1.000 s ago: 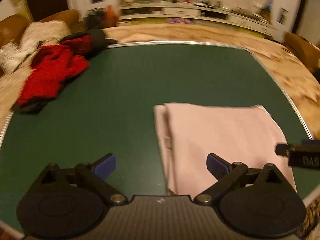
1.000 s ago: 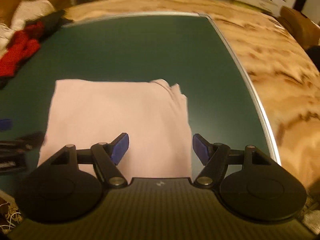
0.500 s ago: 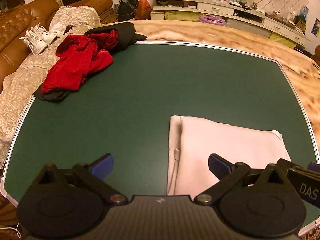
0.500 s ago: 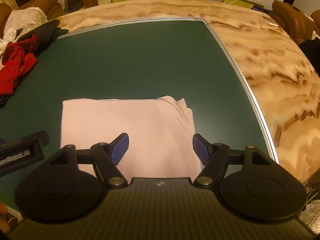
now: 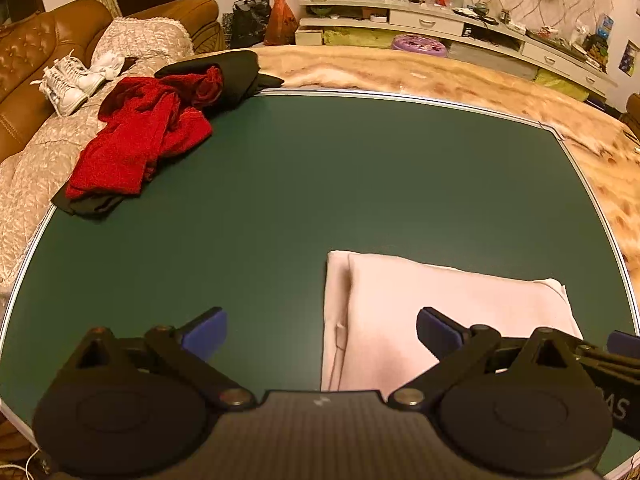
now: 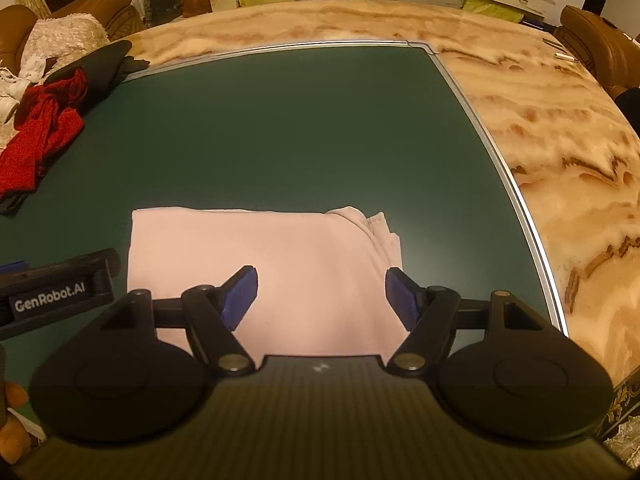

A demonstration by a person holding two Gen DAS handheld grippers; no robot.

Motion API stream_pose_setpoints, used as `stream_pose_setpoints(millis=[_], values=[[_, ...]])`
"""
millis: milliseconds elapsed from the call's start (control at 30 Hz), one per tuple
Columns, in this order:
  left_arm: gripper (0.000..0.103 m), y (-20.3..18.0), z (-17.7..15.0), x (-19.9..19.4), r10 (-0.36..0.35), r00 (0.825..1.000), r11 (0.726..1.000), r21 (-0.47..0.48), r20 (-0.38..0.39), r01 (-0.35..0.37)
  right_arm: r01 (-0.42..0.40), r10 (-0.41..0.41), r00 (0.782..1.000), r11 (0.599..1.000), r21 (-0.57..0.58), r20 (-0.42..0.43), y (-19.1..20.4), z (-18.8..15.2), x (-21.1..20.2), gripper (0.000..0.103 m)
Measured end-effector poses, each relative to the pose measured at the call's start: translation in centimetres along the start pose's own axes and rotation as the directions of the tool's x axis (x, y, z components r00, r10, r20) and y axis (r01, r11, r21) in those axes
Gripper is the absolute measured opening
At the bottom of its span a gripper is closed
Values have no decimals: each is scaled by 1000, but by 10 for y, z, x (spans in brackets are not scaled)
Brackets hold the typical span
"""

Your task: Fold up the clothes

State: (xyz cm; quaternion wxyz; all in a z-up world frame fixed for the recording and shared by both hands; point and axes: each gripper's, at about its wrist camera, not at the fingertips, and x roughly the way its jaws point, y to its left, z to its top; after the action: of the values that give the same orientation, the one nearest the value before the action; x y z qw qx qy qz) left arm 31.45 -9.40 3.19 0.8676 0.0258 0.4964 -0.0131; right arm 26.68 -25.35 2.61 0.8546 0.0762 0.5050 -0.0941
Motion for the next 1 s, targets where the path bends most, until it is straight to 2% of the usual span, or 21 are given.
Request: stream_pose_setpoints(millis=[167,667,1000], values=[[103,-7,0,6,33,999,999,34,8,-33,-4,4,1000,1000,-3,-20,1,1,11,79],[103,-7,-18,14,16,999,998,59,-34,-14,-19,18,999,999,-28,-43,8,-11,14,79],[103,-4,-32,3,2,1000,998,55,-22,-1,-7,6,999,999,-41,-48,9,-23,9,79]])
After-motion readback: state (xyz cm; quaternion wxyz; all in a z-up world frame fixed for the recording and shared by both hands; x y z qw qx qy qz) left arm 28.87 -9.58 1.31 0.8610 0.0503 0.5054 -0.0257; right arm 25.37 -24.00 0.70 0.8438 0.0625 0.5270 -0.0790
